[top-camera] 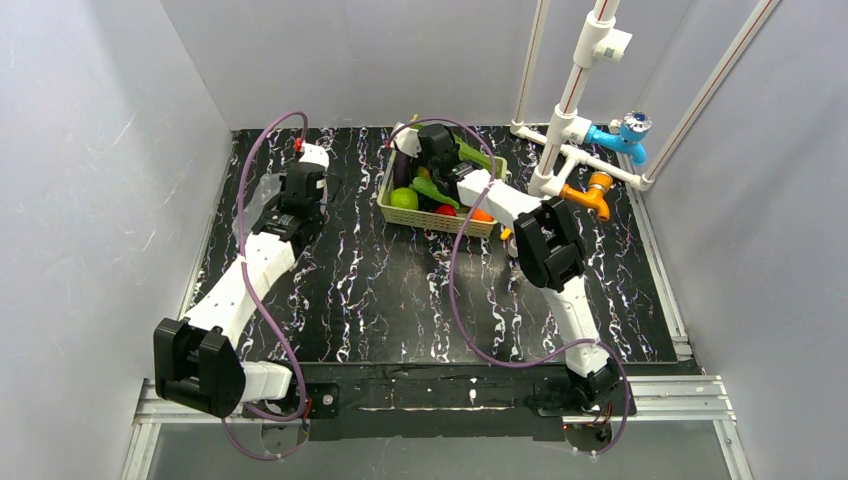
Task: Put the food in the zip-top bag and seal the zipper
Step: Pick up the fake vegetable from the bin.
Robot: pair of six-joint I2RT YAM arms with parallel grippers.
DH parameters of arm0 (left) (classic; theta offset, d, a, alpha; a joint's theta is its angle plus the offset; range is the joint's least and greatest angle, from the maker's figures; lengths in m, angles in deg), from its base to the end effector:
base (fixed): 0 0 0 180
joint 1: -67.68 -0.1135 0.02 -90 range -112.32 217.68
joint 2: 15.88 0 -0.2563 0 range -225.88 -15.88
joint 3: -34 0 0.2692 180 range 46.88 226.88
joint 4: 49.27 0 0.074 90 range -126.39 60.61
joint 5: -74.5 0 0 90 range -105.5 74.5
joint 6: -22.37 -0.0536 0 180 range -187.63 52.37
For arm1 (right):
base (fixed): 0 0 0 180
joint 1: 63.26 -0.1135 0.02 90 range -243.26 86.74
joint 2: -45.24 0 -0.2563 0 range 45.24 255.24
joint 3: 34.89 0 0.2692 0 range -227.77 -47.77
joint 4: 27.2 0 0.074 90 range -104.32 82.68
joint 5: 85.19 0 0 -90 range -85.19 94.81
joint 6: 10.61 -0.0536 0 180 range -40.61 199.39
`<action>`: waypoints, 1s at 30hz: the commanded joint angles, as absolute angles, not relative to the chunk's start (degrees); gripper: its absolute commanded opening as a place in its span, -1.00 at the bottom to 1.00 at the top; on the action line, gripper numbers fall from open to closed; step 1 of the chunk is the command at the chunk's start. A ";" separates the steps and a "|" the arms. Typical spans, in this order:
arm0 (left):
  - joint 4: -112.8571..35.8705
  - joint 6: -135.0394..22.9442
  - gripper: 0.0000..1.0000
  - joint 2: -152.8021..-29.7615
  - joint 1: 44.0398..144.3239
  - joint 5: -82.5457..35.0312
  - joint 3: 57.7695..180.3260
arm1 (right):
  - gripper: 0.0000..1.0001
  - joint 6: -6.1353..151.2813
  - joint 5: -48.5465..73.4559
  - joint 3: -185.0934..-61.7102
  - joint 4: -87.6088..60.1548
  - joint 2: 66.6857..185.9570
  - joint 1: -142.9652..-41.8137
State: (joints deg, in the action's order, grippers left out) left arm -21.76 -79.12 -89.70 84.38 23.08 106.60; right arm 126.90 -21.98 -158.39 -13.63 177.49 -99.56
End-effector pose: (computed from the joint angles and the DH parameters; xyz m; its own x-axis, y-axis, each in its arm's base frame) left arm 0.3155 -0.0598 0.2982 -0.5108 0.3158 -0.7996 -0.2014 0.8602 0.4684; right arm 0.4746 0.3186 0.2160 -0.0648 -0.8644 -0.4986 -0.3557 0.4869 -0.7978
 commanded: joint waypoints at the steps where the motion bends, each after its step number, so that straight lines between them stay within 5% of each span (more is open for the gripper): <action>1: -21.44 -78.00 -1.00 -89.67 85.21 19.85 108.34 | -0.45 124.75 -22.36 -154.70 -19.71 169.81 -99.93; 7: -22.24 -77.60 -1.00 -89.82 85.49 19.46 107.59 | -0.97 119.03 -18.07 -153.38 -14.28 163.31 -100.37; 17: -22.14 -76.47 -1.00 -89.44 85.46 18.88 107.75 | -0.97 112.58 -24.29 -151.14 -10.12 154.41 -102.53; 30: -17.33 -69.90 -1.00 -89.59 85.51 9.93 109.93 | -0.97 79.38 -22.83 -137.24 3.48 131.92 -113.76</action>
